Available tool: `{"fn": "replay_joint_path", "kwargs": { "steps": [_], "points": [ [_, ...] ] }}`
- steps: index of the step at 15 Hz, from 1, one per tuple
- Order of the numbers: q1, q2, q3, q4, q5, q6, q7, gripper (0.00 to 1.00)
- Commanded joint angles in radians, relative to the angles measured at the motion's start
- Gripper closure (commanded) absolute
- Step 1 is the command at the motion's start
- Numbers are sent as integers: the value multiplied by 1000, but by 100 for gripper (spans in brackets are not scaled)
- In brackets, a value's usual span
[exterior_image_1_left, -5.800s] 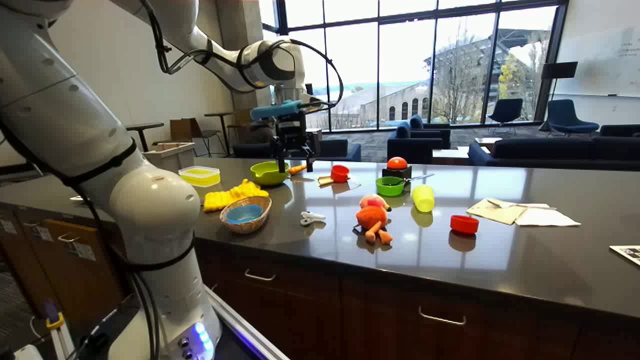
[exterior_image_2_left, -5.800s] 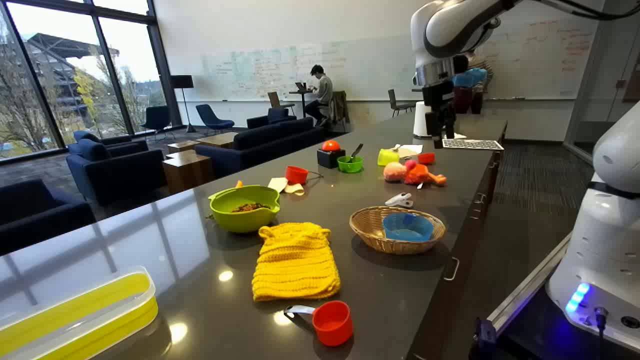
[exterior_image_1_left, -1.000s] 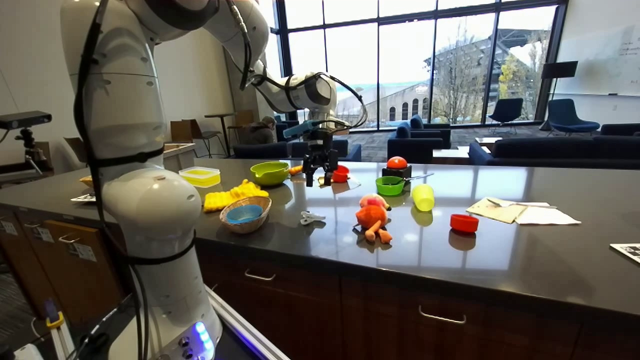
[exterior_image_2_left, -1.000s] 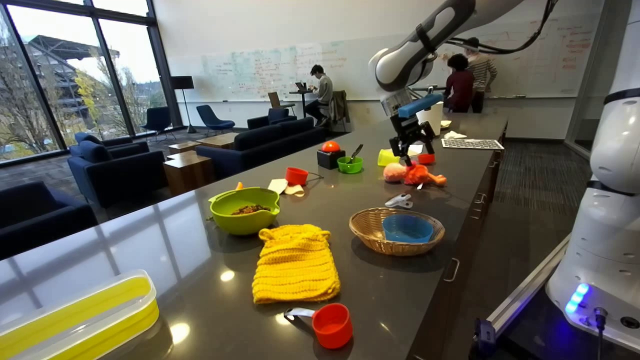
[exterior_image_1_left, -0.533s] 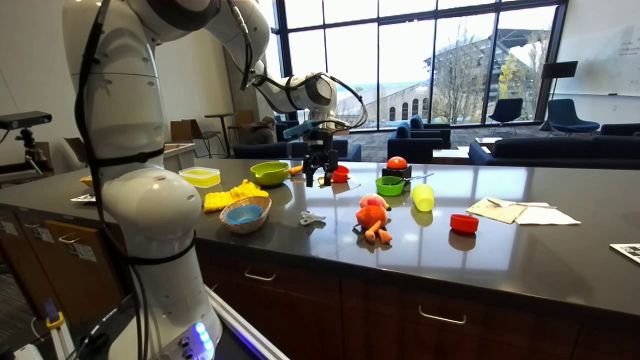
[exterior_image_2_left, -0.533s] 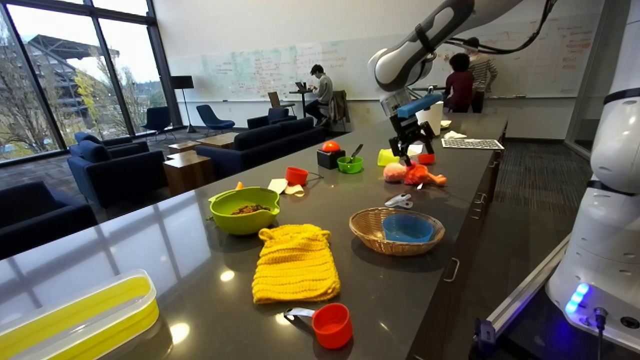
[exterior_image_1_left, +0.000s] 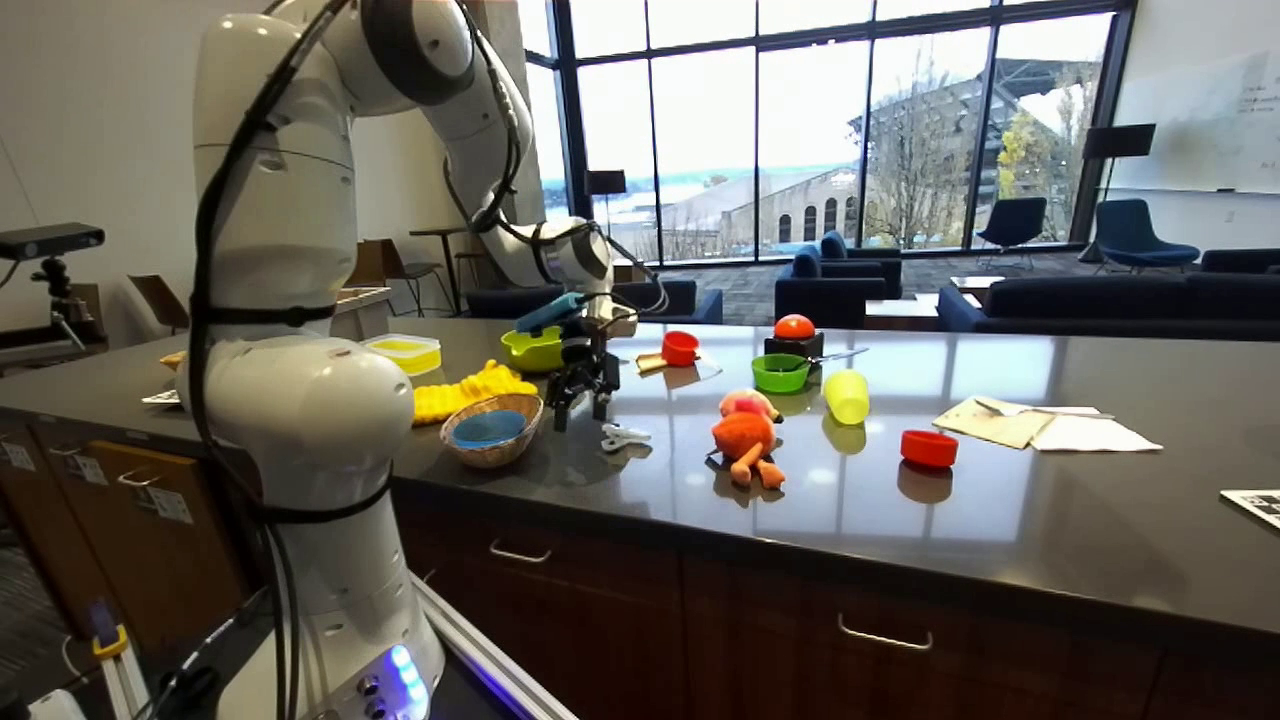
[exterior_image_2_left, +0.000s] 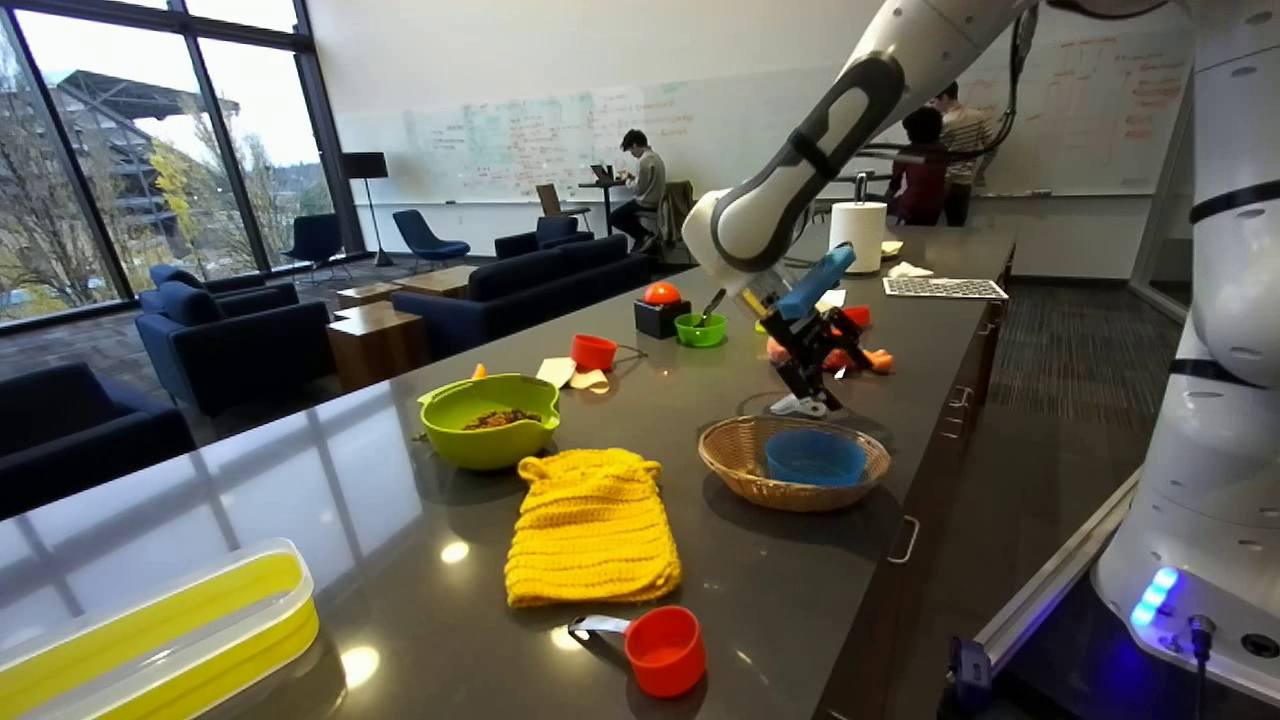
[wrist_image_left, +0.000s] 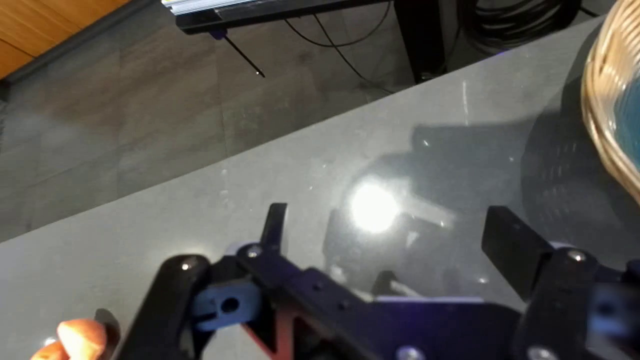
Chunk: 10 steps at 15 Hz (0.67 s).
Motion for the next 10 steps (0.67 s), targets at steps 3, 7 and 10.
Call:
{"fn": "replay_joint_path", "kwargs": {
  "steps": [3,7,10],
  "points": [
    [119,173,8,68,-139,-150,84,0],
    [155,196,6,86,-199,-192,73,0],
    [163,103,20,-15,-260,-32,118,0]
  ]
}}
